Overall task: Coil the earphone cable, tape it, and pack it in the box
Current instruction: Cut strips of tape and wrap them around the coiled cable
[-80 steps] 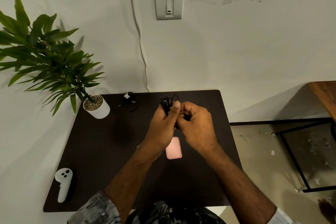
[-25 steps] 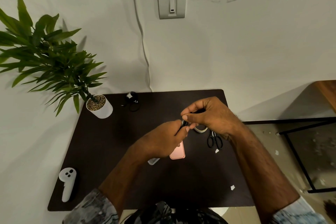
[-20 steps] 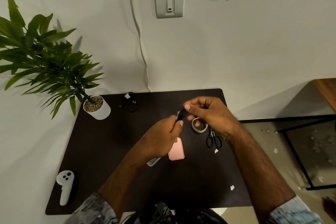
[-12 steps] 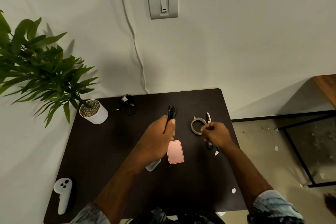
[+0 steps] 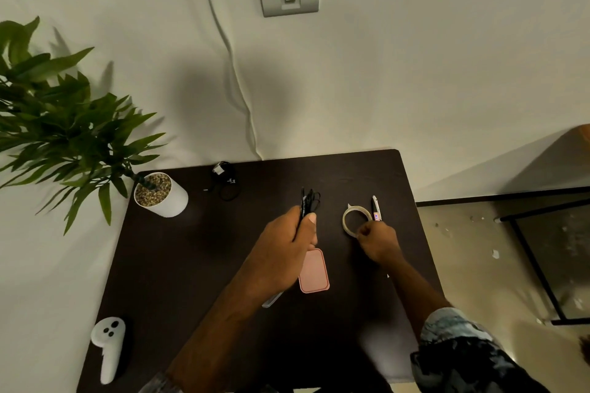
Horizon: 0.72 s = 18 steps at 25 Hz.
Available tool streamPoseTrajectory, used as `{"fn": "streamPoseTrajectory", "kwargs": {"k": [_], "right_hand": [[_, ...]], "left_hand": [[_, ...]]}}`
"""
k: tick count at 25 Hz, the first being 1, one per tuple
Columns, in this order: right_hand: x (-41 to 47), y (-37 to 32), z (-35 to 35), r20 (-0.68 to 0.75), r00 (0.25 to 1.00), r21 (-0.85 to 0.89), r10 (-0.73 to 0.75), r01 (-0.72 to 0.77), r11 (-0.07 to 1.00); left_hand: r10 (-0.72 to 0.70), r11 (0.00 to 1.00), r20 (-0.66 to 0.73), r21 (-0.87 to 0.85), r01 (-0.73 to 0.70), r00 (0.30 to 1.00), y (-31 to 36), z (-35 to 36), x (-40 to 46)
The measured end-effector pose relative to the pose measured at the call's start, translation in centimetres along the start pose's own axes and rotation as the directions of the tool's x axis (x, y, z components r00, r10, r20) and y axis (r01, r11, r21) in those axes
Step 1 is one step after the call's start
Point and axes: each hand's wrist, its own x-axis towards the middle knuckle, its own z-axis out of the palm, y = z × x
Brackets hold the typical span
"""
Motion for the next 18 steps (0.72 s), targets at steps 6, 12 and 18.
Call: {"fn": "streamPoseTrajectory", "kwargs": {"k": [6,12,18], "right_hand": [[1.3,-0.7,3.1,0.045,0.998,-0.113,-0.038,0.043,0.993],[-1.0,-1.1,4.0,-0.029,0.994,0.042,-0.101,0.102,0.994],[-7.3,-4.8,3.0,-0.142,0.944,0.653,-0.299,0.317,0.688]], "left_hand": [[-0.014,1.000,-0.004,0.020,0.014,1.000,-1.2,0.3,0.9],[-0.081,0.997,-0.061,0.000,0.081,0.995,-2.1,0.8,1.7],[-0.205,0.979,-0.311,-0.054,0.198,0.928,-3.1,2.6,3.5]]}}
